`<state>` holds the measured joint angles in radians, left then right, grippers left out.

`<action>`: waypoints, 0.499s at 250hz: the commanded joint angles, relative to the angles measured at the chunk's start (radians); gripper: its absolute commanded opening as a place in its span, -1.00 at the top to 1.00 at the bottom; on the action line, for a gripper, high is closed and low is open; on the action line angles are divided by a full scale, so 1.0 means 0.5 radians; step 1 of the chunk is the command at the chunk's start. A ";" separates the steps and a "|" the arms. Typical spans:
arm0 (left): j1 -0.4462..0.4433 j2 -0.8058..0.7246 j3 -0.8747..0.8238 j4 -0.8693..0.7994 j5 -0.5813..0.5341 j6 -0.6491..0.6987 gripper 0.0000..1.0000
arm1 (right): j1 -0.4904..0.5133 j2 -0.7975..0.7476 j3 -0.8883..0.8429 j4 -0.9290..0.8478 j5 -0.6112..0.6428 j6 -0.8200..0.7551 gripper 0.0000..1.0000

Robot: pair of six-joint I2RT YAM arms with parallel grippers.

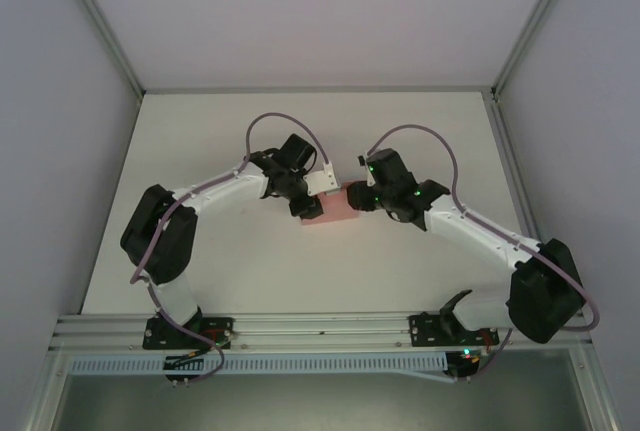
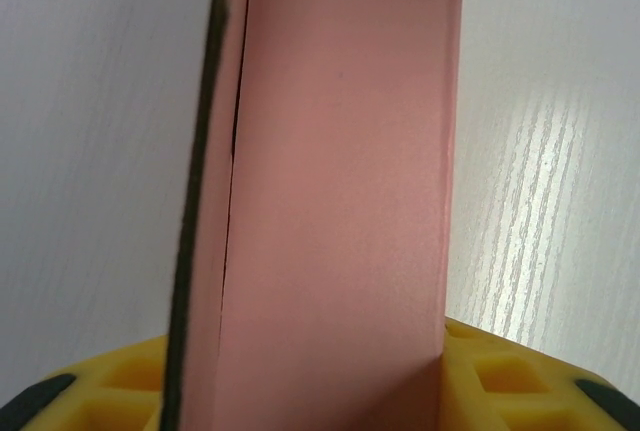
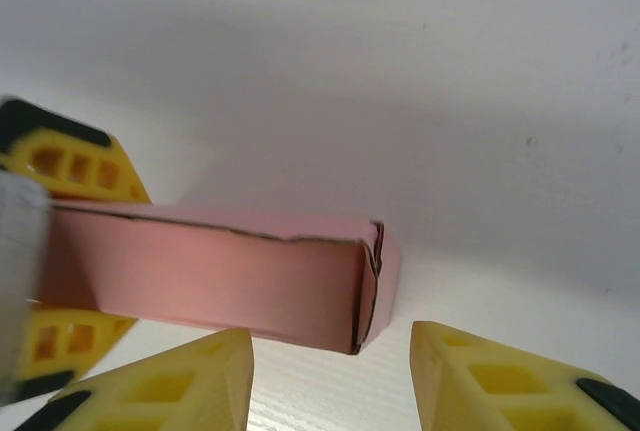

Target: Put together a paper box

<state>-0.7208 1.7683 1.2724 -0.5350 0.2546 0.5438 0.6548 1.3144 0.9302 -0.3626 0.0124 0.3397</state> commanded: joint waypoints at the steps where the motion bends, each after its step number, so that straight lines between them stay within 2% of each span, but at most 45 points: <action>1: -0.007 0.062 -0.018 -0.048 -0.014 0.035 0.16 | 0.009 -0.021 0.120 -0.130 0.119 -0.082 0.10; 62: -0.010 0.065 -0.009 -0.052 -0.020 0.051 0.16 | 0.000 0.101 0.188 -0.185 0.125 -0.184 0.20; 82: -0.012 0.065 -0.009 -0.055 -0.021 0.055 0.16 | -0.013 0.146 0.204 -0.175 0.109 -0.209 0.34; 116: -0.014 0.068 -0.007 -0.055 -0.021 0.057 0.16 | -0.019 0.231 0.233 -0.189 0.087 -0.247 0.42; 125: -0.015 0.070 -0.005 -0.054 -0.019 0.057 0.16 | -0.021 0.246 0.232 -0.179 0.104 -0.245 0.56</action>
<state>-0.7216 1.7683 1.2724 -0.5350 0.2546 0.5526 0.6525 1.4113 1.0107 -0.4343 0.0498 0.2493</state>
